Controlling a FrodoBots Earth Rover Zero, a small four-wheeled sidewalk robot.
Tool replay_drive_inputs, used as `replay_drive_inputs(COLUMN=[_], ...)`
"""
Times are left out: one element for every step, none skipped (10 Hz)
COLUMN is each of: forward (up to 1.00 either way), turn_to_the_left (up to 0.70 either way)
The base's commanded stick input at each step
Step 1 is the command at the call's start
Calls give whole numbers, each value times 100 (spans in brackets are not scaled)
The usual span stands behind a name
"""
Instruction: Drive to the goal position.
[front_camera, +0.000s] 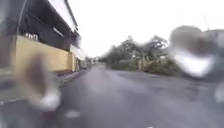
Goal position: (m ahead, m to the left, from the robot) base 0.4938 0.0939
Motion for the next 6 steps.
replay_drive_inputs(forward=[70,70,70,70,70,70], turn_to_the_left=[0,0,0,0,0,0])
